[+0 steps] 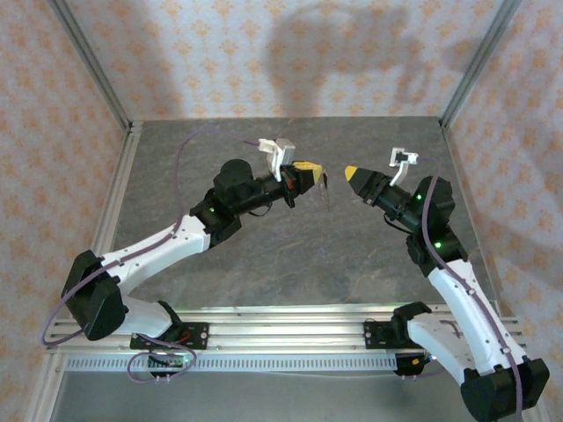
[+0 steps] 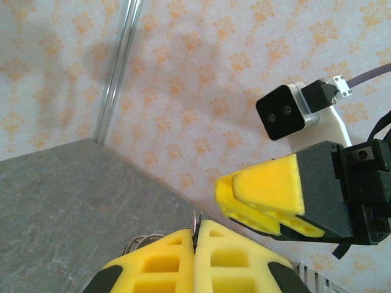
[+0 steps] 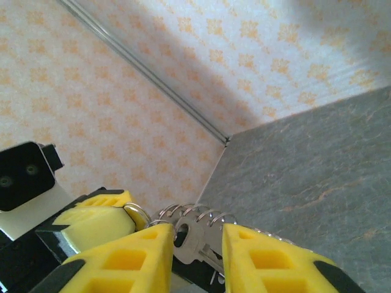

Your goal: Put the keys on the keyring

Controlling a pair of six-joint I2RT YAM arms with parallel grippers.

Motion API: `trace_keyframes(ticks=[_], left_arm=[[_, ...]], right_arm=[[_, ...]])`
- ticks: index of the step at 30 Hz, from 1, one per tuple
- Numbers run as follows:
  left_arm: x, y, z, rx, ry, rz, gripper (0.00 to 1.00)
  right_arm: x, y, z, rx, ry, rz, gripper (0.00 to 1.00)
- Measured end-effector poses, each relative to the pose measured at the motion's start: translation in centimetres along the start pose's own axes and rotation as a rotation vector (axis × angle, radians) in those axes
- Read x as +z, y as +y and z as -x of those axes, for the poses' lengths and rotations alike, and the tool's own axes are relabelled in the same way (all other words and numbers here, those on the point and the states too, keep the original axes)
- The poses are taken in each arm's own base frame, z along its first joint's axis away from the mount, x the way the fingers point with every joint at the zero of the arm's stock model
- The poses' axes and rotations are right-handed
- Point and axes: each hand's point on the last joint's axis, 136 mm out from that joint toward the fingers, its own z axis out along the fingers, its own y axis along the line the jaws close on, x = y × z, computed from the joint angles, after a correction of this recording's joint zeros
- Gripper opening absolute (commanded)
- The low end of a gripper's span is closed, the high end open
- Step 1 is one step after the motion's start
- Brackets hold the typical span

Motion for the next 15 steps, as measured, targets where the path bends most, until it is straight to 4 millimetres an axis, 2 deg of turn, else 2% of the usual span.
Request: trace_keyframes(ticks=[5, 10, 15], left_arm=[[-0.6, 1.3, 1.2, -0.061, -0.064, 0.002, 0.0], [-1.3, 2.9, 2.7, -0.142, -0.138, -0.004, 0.0], [-1.6, 3.0, 3.6, -0.22, -0.194, -0.041, 0.0]], right_arm=[[0.5, 0.3, 1.1, 0.017, -0.019, -0.001, 0.44], [2.4, -0.2, 2.2, 0.054, -0.031, 0.013, 0.48], [4.4, -0.3, 3.3, 0.097, -0.061, 0.07, 0.54]])
